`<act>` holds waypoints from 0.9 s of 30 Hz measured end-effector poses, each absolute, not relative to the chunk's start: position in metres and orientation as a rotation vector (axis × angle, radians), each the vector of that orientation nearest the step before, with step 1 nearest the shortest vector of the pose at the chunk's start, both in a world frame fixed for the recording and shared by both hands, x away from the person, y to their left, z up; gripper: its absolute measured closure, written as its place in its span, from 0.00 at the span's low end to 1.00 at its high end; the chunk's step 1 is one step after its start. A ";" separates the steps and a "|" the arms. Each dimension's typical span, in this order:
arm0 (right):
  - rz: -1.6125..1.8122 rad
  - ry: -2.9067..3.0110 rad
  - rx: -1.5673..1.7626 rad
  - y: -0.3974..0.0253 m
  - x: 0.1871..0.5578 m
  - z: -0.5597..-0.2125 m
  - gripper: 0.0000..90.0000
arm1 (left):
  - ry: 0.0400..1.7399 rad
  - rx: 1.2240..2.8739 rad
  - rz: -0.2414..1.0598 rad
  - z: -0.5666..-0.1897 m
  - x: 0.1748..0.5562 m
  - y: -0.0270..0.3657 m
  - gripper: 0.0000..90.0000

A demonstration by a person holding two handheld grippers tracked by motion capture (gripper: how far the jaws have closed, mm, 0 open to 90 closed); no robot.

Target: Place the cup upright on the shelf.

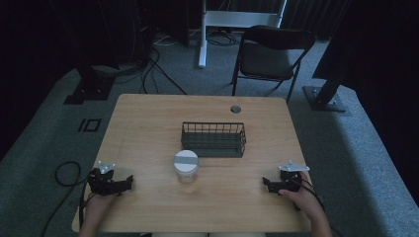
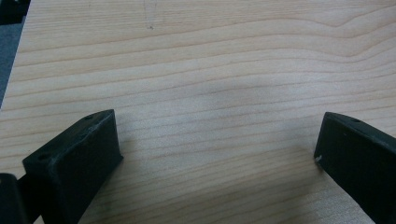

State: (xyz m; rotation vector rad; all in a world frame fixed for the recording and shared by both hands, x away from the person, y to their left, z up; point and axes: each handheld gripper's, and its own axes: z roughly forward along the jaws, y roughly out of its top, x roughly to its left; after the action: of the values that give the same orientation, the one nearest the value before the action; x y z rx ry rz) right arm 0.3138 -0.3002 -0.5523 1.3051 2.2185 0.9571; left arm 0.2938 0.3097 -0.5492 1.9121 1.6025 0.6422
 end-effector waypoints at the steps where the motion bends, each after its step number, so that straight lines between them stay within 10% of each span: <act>1: 0.957 2.219 1.305 -0.300 0.314 -0.552 0.13 | 1.602 1.911 0.643 -0.549 0.294 0.310 0.00; 27: 0.963 2.220 1.302 -0.295 0.315 -0.552 0.13 | 1.599 1.912 0.642 -0.549 0.294 0.310 0.00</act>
State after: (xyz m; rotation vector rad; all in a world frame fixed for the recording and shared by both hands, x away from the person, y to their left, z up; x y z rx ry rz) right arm 0.3146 -0.2948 -0.5521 1.3016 2.2204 0.9634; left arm 0.2937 0.3099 -0.5494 1.9124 1.5990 0.6419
